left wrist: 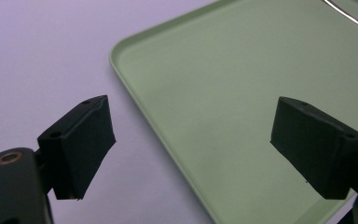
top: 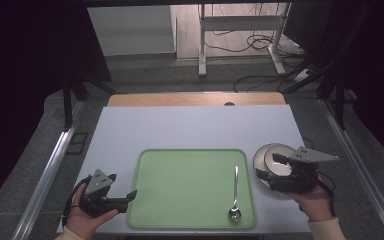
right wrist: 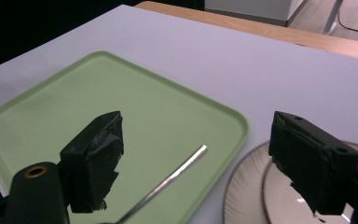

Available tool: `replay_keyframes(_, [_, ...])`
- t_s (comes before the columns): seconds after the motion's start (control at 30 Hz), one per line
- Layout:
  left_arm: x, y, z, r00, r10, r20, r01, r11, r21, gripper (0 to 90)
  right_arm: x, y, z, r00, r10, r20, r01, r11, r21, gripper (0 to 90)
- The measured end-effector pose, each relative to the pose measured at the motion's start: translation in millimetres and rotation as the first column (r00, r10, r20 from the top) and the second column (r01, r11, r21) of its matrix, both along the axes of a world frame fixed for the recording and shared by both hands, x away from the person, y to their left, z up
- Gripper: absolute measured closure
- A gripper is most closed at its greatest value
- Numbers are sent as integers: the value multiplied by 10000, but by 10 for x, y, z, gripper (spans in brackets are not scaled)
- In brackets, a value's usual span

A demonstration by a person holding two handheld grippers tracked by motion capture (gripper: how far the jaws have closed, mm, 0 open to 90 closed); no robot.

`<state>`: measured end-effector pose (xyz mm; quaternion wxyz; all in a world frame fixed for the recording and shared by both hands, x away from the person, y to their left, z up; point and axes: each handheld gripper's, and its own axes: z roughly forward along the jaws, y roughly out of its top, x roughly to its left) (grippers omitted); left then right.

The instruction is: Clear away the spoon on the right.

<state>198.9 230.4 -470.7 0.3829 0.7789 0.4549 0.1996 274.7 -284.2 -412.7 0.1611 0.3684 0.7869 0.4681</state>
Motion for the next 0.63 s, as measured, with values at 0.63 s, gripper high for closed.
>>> replay_keyframes(0.63, [0, 40, -1, 9997, 238, 53, -238, 9997, -23, 127, 25, -24, -52, 9997, 234, 60, -236, 9987, 462, 162])
